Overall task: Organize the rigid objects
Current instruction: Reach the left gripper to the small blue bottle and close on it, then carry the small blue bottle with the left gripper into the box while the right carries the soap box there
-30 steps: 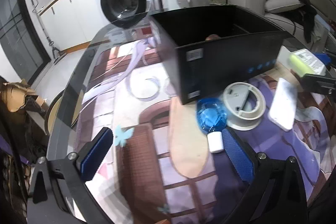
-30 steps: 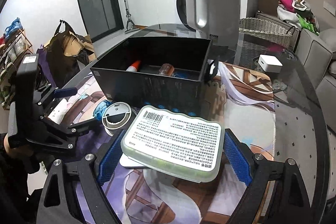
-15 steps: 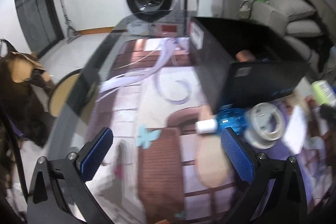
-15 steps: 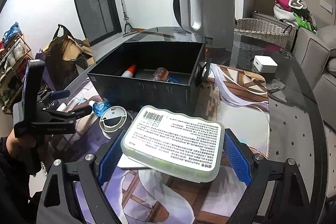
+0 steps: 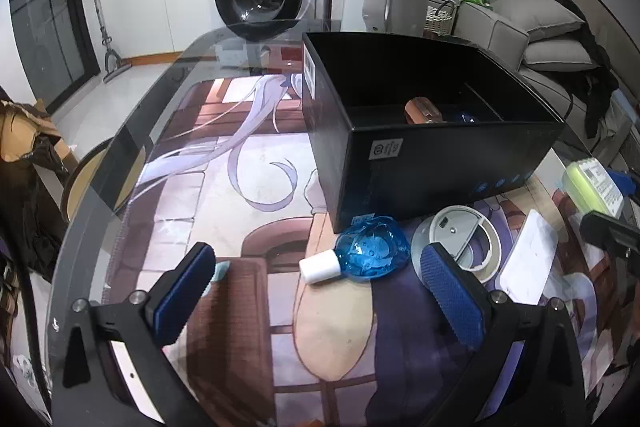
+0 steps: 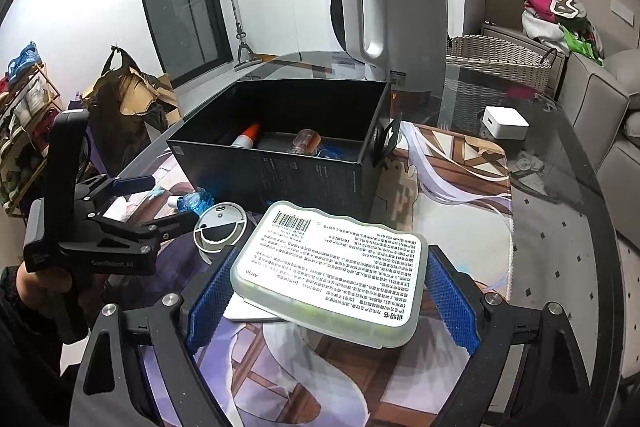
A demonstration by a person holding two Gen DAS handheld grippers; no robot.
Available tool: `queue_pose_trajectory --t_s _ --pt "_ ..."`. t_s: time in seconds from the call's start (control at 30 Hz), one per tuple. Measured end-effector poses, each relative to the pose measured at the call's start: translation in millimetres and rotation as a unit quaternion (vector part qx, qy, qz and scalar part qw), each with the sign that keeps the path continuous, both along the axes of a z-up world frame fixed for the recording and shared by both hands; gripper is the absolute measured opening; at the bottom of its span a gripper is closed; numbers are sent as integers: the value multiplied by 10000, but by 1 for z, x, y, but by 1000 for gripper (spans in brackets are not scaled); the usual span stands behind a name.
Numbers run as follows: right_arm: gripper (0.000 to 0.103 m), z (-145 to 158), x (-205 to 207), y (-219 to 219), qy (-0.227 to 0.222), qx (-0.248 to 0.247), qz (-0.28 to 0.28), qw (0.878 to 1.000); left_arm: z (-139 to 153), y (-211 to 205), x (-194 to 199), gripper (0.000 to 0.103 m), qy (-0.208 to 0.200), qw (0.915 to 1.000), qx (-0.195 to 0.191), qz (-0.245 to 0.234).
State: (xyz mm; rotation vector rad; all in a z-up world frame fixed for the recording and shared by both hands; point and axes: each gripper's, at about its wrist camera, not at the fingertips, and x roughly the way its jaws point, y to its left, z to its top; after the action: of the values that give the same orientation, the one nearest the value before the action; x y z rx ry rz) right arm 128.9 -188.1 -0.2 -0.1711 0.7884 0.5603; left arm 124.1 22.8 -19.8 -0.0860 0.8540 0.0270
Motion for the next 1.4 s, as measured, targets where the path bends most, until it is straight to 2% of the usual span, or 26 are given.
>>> queue_pose_trajectory --t_s 0.13,0.33,0.73,0.83,0.9,0.93,0.97,1.4 --pt "91 0 0 0 17 2 -5 10000 -3 -1 5 103 151 9998 -11 100" --pt "91 0 0 -1 4 -8 8 10000 -4 7 -1 103 184 9988 250 391" --pt "91 -2 0 1 11 -12 19 10000 -7 9 0 101 227 9994 160 188" --pt "91 -2 0 1 6 -12 27 10000 -6 5 -2 87 150 9998 145 36" --pt "91 -2 -1 2 3 -15 33 10000 -4 2 -4 72 61 9998 140 -92" --pt "91 -2 -1 2 0 -14 36 10000 -3 -1 -6 58 -9 9997 125 -212" --pt "91 -2 -1 2 -6 -16 37 10000 -2 -3 -7 55 -51 9995 130 -297" --pt "91 3 -7 3 -109 1 121 9999 9 1 -15 55 -324 9988 107 -340"
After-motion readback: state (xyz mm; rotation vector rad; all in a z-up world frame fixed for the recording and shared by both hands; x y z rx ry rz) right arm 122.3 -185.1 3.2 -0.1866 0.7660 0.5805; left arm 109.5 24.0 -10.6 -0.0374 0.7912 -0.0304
